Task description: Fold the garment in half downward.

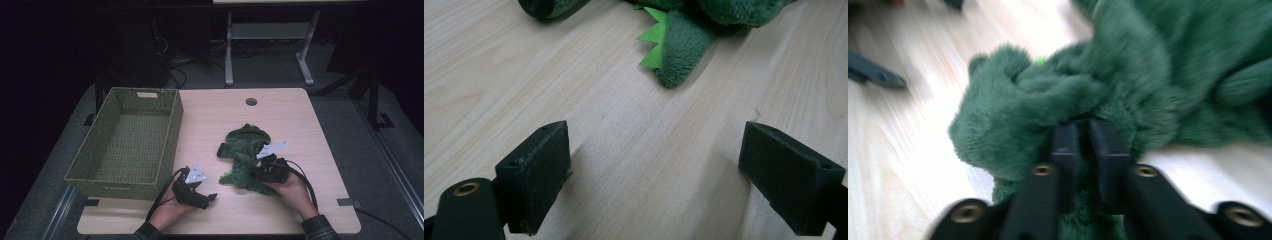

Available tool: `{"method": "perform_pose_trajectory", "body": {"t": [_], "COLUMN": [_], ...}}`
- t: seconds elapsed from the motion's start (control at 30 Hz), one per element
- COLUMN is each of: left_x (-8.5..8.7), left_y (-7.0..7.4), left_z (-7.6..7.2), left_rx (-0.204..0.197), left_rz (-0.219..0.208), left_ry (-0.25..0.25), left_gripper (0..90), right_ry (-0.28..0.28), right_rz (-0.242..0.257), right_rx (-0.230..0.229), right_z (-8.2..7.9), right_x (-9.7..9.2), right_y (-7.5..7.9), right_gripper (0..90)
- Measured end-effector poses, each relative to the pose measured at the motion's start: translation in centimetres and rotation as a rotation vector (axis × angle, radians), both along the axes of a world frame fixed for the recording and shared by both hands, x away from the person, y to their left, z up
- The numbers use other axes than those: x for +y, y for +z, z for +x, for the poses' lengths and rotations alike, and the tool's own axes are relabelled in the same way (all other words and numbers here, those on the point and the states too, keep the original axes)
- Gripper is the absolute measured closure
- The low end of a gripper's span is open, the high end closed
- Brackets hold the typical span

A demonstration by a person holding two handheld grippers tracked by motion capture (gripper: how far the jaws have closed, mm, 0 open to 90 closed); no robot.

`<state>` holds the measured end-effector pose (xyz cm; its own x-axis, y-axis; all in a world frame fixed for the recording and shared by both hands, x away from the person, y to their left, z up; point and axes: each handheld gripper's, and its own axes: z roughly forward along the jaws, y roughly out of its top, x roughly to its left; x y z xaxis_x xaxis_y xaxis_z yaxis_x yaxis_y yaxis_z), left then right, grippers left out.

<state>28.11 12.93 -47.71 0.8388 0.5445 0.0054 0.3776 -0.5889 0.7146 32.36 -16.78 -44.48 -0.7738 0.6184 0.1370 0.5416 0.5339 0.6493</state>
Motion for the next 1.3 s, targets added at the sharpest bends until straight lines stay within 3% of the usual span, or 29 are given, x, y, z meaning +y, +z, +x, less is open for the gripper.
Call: {"method": "perform_pose_trajectory", "body": {"t": [0.1,0.3,0.43,0.7,0.97,1.07,1.3], "left_x": [0.0,0.0,0.0,0.0,0.0,0.0,0.0], "left_y": [0.0,0.0,0.0,0.0,0.0,0.0,0.0], "left_z": [0.0,0.0,0.0,-0.1,0.0,0.0,0.0], "left_rx": [0.001,0.004,0.004,0.005,0.004,0.004,0.002], "left_rz": [0.0,-0.004,-0.004,-0.004,-0.004,-0.004,-0.003], "left_ry": [0.0,0.003,0.003,0.004,0.003,0.003,0.003], "left_gripper": [12.5,12.4,12.5,12.5,12.5,12.5,12.5], "right_ry": [-0.028,-0.065,-0.076,-0.117,-0.122,-0.123,-0.12], "right_rz": [0.035,0.042,0.045,0.062,0.063,0.064,0.051], "right_rx": [-0.027,-0.064,-0.058,-0.045,-0.026,-0.029,0.01], "right_z": [-0.3,-1.0,-1.6,-3.5,-5.6,-6.3,-7.7], "right_x": [-1.0,-3.6,-5.0,-7.9,-9.9,-10.5,-10.8], "right_y": [0.9,2.0,2.1,1.3,0.0,-0.2,-1.2], "right_gripper": [74.7,71.8,68.7,67.1,64.4,63.7,62.0]}}
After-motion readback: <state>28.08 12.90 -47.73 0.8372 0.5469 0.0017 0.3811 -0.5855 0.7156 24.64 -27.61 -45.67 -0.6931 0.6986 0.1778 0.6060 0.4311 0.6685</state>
